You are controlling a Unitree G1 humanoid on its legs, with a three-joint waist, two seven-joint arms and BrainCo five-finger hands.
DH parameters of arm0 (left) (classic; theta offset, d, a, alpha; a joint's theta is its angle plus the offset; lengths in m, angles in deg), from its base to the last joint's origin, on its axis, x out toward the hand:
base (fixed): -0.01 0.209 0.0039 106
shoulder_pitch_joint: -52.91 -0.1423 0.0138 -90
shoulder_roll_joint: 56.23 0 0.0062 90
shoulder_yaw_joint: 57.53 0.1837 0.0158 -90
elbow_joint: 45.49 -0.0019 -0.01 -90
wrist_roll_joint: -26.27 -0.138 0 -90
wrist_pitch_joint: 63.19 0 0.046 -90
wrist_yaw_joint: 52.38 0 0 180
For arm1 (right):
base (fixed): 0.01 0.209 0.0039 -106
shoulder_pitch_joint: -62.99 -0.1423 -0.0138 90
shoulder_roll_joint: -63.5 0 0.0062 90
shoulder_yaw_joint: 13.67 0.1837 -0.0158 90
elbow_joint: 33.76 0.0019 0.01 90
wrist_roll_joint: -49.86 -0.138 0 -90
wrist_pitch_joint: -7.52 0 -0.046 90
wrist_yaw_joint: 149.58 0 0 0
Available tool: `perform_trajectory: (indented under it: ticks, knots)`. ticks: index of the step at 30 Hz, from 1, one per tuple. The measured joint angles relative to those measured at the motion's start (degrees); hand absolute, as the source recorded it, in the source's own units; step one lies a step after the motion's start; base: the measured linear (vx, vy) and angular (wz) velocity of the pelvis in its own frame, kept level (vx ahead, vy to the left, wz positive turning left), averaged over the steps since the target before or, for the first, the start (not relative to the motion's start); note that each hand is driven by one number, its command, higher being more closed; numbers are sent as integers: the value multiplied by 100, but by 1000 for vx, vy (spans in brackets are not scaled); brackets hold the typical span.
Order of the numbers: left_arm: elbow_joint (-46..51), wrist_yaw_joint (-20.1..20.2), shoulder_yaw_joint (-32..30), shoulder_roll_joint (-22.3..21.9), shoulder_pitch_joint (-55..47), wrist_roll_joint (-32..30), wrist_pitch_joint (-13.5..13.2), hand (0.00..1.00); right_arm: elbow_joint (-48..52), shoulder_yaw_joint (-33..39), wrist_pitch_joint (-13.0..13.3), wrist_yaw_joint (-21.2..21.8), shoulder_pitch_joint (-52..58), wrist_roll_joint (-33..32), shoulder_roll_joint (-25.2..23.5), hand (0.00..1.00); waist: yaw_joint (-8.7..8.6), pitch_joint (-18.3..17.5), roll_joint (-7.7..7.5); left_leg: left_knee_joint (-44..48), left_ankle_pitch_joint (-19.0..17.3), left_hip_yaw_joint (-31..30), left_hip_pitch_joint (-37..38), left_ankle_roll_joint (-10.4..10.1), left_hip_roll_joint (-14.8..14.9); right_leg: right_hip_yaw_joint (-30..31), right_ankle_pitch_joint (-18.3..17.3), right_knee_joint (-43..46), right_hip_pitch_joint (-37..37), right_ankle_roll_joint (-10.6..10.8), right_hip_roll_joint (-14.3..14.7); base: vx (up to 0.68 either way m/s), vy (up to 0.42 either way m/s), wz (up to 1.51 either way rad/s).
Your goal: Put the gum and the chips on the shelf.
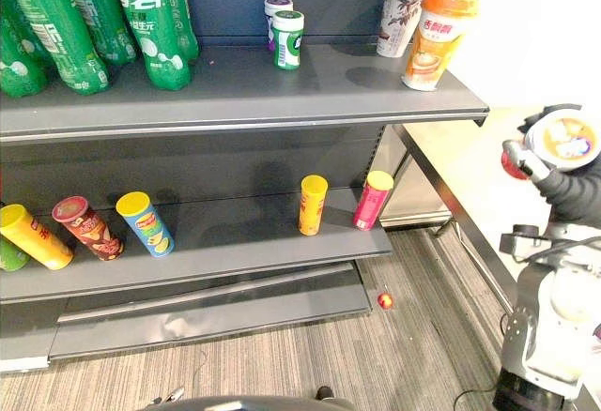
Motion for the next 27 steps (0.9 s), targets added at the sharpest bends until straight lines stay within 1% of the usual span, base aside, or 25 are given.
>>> perform_trajectory:
  ticks: [4, 6, 9, 10, 12, 13, 15, 16, 18, 21, 24, 27]
  knots:
    - [-3, 21, 163, 68, -10, -2, 10, 0, -368, -280, -5, -16, -480, -188, 380, 100, 0, -40, -42, 0, 5, 18, 14, 5, 1, 19, 40, -1, 6, -10, 4, 0, 0, 0]
    - [-4, 46, 274, 80, -8, -2, 18, 0, -649, -675, -36, -7, -839, -351, 590, 100, 5, -54, -57, 0, 21, 21, 22, 13, 0, 28, 53, -1, 10, -11, 4, 0, 0, 0]
    - [-2, 50, 380, 93, -6, -2, 36, 0, -872, -1133, -80, 6, -1175, -505, 728, 100, 16, -56, -58, 0, 36, 19, 27, 20, 1, 28, 66, -3, 16, -14, 4, 0, 0, 0]
    - [-2, 50, 423, 105, -5, -1, 86, 0, -1036, -1422, -137, 8, -1359, -667, 813, 100, 21, -57, -58, -1, 44, 17, 31, 22, 1, 28, 75, -5, 20, -14, 4, 0, 0, 0]
    - [-5, 51, 513, 129, -5, -2, 93, 0, -1188, -1672, -165, 7, -1528, -803, 871, 100, 32, -57, -58, -1, 54, 16, 31, 29, 1, 27, 87, -9, 22, -20, 5, 0, 0, 0]
    - [-5, 51, 569, 143, -5, -2, 97, 0, -1270, -1881, -244, 15, -1628, -1026, 979, 100, 47, -57, -58, -1, 60, 16, 30, 32, 1, 27, 97, -14, 23, -19, 5, 0, 0, 0]
    - [-9, 52, 652, 173, -4, -2, 133, 0, -1443, -2228, -357, 21, -1822, -1265, 1177, 100, 54, -57, -59, -1, 68, 15, 30, 33, 2, 28, 106, -21, 25, -20, 6, 0, 0, 0]
    - [-20, 52, 699, 197, -5, -2, 147, 0, -1569, -2488, -405, 29, -1987, -1559, 1311, 100, 61, -57, -59, -2, 73, 15, 30, 36, 2, 29, 109, -25, 26, -20, 7, 0, 0, 0]
    - [-22, 54, 786, 244, 3, -1, 214, 0, -1728, -2875, -537, 40, -2284, -1913, 1538, 100, 66, -57, -60, -3, 81, 18, 28, 36, 5, 39, 120, -49, 28, -31, 14, 0, 0, 0]
    - [-35, 55, 841, 274, 8, -1, 264, 0, -1839, -3342, -612, 126, -2625, -2302, 1898, 100, 131, -60, -67, -4, 94, 18, 26, 30, 20, 44, 158, -117, 53, -43, 34, 0, 0, 0]
    - [-135, 60, 885, 286, 39, 2, 283, 0, -1865, -3687, -648, 197, -2975, -2604, 2123, 100, 176, -63, -72, -4, 111, 10, 24, 17, 40, 28, 159, -122, 61, -44, 52, 0, 0, 0]
    - [-196, 60, 925, 292, 55, 6, 336, 0, -1985, -3907, -663, 257, -3271, -2836, 2210, 100, 189, -69, -93, -4, 124, -16, 25, 7, 54, -2, 177, -166, 101, -69, 66, -3, -13, 4]
